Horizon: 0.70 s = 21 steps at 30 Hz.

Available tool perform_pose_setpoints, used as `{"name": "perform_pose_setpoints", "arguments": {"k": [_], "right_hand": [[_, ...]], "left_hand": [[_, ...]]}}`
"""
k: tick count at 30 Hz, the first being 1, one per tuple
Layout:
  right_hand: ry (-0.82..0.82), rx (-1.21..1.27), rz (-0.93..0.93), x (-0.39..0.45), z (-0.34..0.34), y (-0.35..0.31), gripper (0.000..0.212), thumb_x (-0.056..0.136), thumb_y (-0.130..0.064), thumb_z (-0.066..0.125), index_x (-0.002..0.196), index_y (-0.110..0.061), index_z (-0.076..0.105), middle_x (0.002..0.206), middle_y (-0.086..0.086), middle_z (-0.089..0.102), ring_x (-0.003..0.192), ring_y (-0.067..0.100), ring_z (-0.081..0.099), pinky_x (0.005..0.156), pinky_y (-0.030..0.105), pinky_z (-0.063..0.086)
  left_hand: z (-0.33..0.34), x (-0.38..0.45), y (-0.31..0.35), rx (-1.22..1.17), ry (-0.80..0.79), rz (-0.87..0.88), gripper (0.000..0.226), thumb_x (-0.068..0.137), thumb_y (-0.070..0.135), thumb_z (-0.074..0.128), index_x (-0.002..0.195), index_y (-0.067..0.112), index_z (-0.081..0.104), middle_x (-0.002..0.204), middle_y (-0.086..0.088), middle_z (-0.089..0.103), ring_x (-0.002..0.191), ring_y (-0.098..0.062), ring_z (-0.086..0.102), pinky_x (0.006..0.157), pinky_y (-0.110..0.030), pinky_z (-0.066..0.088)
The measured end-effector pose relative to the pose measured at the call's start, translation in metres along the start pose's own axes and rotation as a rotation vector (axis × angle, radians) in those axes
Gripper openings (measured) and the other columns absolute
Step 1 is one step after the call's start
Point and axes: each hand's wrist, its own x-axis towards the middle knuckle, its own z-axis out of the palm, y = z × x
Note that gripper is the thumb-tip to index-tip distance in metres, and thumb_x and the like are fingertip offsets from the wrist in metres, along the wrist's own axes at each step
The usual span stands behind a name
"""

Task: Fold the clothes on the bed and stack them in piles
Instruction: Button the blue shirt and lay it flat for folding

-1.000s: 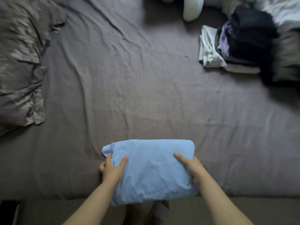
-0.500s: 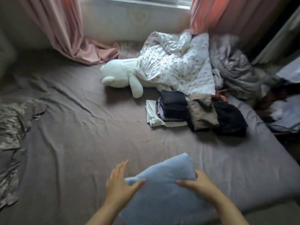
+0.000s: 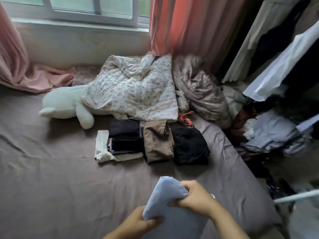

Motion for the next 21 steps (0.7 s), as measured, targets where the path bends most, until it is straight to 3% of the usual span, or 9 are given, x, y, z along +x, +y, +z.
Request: {"name": "perform_pose_setpoints", "arguments": {"k": [2, 4, 5, 7, 9, 11, 13, 16, 21], "right_hand": [[0.223, -0.007, -0.069, 0.01, -0.034, 0.018, 0.039, 0.061, -0.032, 0.086, 0.094, -0.04, 0.067, 0.097, -0.019, 0.065, 0.09, -0.006, 0.057, 0.088, 0.026, 0.05], [0.507, 0.067, -0.101, 0.011, -0.064, 0.04, 0.079, 0.06, -0.036, 0.09, 0.128, -0.04, 0.049, 0.128, -0.019, 0.045, 0.119, -0.003, 0.042, 0.105, 0.02, 0.033], [0.556, 0.206, -0.055, 0.006, -0.074, 0.049, 0.097, 0.054, -0.041, 0.09, 0.137, -0.033, 0.04, 0.134, -0.017, 0.039, 0.124, -0.002, 0.037, 0.106, 0.019, 0.03], [0.453, 0.493, 0.057, -0.006, -0.082, 0.07, 0.119, 0.036, -0.06, 0.089, 0.138, -0.025, 0.038, 0.136, -0.009, 0.045, 0.118, 0.002, 0.049, 0.096, 0.018, 0.041], [0.353, 0.646, 0.125, -0.016, -0.075, 0.091, 0.121, 0.024, -0.072, 0.084, 0.127, -0.017, 0.049, 0.124, 0.001, 0.063, 0.102, 0.008, 0.064, 0.081, 0.02, 0.052], [0.322, 0.755, 0.142, -0.026, -0.073, 0.112, 0.119, 0.019, -0.069, 0.087, 0.118, -0.011, 0.056, 0.111, 0.005, 0.071, 0.096, 0.014, 0.069, 0.075, 0.022, 0.055], [0.254, 0.874, 0.167, -0.029, -0.073, 0.115, 0.108, 0.023, -0.052, 0.094, 0.114, -0.007, 0.059, 0.105, 0.008, 0.073, 0.093, 0.018, 0.07, 0.072, 0.025, 0.057], [0.207, 0.989, 0.169, -0.03, -0.091, 0.127, 0.095, 0.033, -0.028, 0.095, 0.116, 0.001, 0.059, 0.101, 0.017, 0.072, 0.085, 0.025, 0.072, 0.064, 0.03, 0.058], [0.225, 0.959, 0.116, 0.024, -0.162, 0.142, 0.089, 0.036, -0.03, 0.095, 0.114, -0.001, 0.063, 0.106, 0.019, 0.071, 0.093, 0.033, 0.07, 0.068, 0.035, 0.059]], "left_hand": [[0.021, 0.019, 0.019, -0.08, 0.06, 0.067, 0.019, 0.073, 0.03, 0.079, 0.091, 0.032, 0.075, 0.092, 0.019, 0.073, 0.091, 0.009, 0.062, 0.079, -0.012, 0.047], [0.034, 0.039, 0.039, -0.279, 0.091, 0.053, 0.06, 0.05, 0.045, 0.085, 0.099, 0.013, 0.074, 0.098, -0.003, 0.075, 0.093, -0.011, 0.069, 0.073, -0.02, 0.053], [0.039, 0.046, 0.051, -0.36, 0.094, 0.058, 0.066, 0.047, 0.044, 0.088, 0.101, 0.009, 0.072, 0.098, -0.008, 0.074, 0.092, -0.017, 0.07, 0.072, -0.023, 0.055], [0.046, 0.061, 0.073, -0.458, 0.092, 0.02, 0.052, 0.06, 0.028, 0.087, 0.103, 0.006, 0.068, 0.099, -0.013, 0.073, 0.09, -0.023, 0.071, 0.07, -0.028, 0.057], [0.054, 0.07, 0.093, -0.524, 0.076, -0.039, 0.04, 0.072, 0.017, 0.08, 0.108, 0.006, 0.065, 0.1, -0.015, 0.073, 0.089, -0.026, 0.071, 0.068, -0.031, 0.058], [0.067, 0.085, 0.101, -0.554, 0.019, -0.103, 0.036, 0.076, 0.019, 0.072, 0.108, 0.004, 0.065, 0.1, -0.016, 0.072, 0.086, -0.027, 0.072, 0.065, -0.031, 0.058], [0.068, 0.087, 0.108, -0.598, -0.016, -0.179, 0.037, 0.075, 0.024, 0.068, 0.103, 0.0, 0.069, 0.101, -0.019, 0.072, 0.082, -0.028, 0.072, 0.064, -0.032, 0.058], [0.082, 0.103, 0.112, -0.724, -0.038, -0.239, 0.038, 0.08, 0.03, 0.062, 0.098, -0.002, 0.074, 0.109, -0.021, 0.069, 0.089, -0.032, 0.07, 0.08, -0.039, 0.056], [0.102, 0.17, 0.144, -0.94, 0.027, -0.143, 0.041, 0.081, 0.032, 0.056, 0.101, 0.001, 0.074, 0.108, -0.02, 0.069, 0.089, -0.033, 0.069, 0.09, -0.041, 0.049]]}}
